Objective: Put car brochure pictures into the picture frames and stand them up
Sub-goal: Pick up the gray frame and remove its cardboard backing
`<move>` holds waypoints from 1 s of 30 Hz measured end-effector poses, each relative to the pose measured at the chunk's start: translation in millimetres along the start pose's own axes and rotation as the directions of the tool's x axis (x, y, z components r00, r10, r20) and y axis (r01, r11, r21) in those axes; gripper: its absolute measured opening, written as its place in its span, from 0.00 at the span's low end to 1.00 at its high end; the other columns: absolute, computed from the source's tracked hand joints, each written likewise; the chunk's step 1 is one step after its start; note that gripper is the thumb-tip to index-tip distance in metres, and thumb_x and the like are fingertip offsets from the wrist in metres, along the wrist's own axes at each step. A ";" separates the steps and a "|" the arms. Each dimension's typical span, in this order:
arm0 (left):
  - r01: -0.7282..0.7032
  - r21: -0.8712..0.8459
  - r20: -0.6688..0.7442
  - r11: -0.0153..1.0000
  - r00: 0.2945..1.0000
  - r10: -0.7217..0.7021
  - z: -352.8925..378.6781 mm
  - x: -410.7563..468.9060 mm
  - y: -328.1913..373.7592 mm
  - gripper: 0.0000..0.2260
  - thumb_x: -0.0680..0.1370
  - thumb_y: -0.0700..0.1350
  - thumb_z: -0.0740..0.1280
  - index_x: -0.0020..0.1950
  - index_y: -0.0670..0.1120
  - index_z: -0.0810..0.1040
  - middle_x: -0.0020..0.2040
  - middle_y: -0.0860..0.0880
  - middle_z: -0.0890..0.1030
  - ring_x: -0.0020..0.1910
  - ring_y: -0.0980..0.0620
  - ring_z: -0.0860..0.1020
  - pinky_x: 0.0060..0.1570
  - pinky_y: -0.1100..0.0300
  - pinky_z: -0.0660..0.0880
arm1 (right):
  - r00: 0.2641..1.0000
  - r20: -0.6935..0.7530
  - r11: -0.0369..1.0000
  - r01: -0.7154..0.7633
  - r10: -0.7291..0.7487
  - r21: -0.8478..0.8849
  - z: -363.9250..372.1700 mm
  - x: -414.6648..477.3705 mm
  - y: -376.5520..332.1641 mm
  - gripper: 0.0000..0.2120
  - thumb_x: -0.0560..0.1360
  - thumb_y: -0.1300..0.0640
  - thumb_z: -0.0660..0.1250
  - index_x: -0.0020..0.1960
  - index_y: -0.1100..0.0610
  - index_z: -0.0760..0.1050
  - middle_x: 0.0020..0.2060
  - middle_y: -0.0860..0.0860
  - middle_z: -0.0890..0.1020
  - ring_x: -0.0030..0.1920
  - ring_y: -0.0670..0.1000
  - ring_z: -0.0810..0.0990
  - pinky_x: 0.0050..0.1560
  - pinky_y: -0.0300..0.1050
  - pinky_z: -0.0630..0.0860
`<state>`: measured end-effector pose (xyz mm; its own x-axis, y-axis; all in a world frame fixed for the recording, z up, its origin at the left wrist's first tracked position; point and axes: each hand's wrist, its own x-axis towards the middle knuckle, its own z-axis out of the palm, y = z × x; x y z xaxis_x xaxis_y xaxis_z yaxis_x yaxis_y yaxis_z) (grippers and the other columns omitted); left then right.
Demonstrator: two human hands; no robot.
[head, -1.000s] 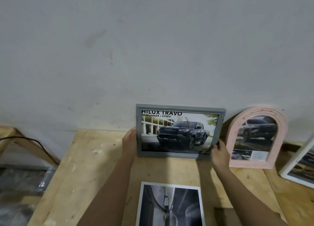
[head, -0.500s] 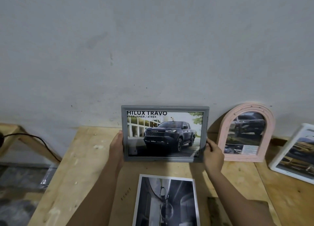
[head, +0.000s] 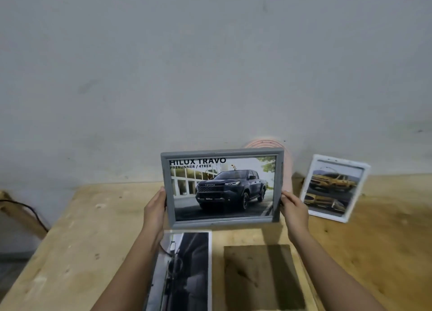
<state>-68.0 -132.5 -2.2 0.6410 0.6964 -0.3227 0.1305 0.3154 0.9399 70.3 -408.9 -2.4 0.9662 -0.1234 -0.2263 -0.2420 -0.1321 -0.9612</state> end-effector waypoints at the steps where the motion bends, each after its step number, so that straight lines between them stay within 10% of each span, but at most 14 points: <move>1: -0.004 0.012 0.015 1.000 1.000 0.004 15.6 -9.8 -2.8 0.21 0.79 0.54 0.61 0.66 0.42 0.75 0.61 0.45 0.78 0.58 0.48 0.77 0.62 0.54 0.71 | 1.000 -0.002 1.000 -0.019 0.019 0.024 -22.9 3.3 2.8 0.10 0.78 0.59 0.63 0.57 0.56 0.79 0.55 0.50 0.80 0.58 0.54 0.77 0.63 0.56 0.73; 11: 0.252 -0.031 0.260 0.967 0.937 -0.235 172.0 -103.1 -46.0 0.12 0.79 0.48 0.63 0.55 0.41 0.77 0.48 0.47 0.79 0.45 0.51 0.77 0.52 0.58 0.72 | 0.981 -0.152 0.958 -0.075 0.121 0.277 -229.1 4.4 21.4 0.11 0.74 0.50 0.68 0.44 0.58 0.79 0.46 0.57 0.82 0.49 0.55 0.81 0.56 0.50 0.76; 17: 0.444 0.017 0.359 0.896 0.833 -0.420 229.3 -125.9 -69.1 0.09 0.77 0.49 0.67 0.50 0.43 0.78 0.38 0.47 0.84 0.45 0.48 0.80 0.43 0.55 0.77 | 0.969 -0.172 0.926 -0.105 0.177 0.362 -306.6 10.4 33.5 0.24 0.76 0.51 0.65 0.62 0.70 0.72 0.57 0.59 0.78 0.58 0.57 0.77 0.60 0.49 0.73; 24: 0.428 0.113 0.385 0.897 0.813 -0.437 266.3 -138.5 -84.8 0.10 0.78 0.49 0.65 0.45 0.42 0.78 0.37 0.45 0.79 0.19 0.59 0.72 0.18 0.70 0.68 | 0.955 -0.156 0.940 -0.204 0.253 0.274 -352.6 22.1 58.1 0.18 0.78 0.56 0.63 0.64 0.67 0.72 0.61 0.59 0.77 0.61 0.55 0.75 0.67 0.50 0.68; 30: 0.444 0.161 0.456 0.882 0.759 -0.465 268.5 -131.5 -101.8 0.16 0.81 0.48 0.59 0.57 0.36 0.76 0.27 0.47 0.74 0.21 0.57 0.66 0.19 0.70 0.65 | 0.945 -0.088 0.929 -0.288 0.315 0.233 -364.7 34.5 73.2 0.15 0.79 0.59 0.61 0.62 0.65 0.73 0.59 0.58 0.77 0.59 0.54 0.75 0.60 0.46 0.68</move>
<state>37.5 -429.3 -25.6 0.7707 0.0874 -0.6312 0.5214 0.4831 0.7034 53.5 -781.5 -23.1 0.8291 -0.2446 -0.5027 -0.4824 0.1416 -0.8644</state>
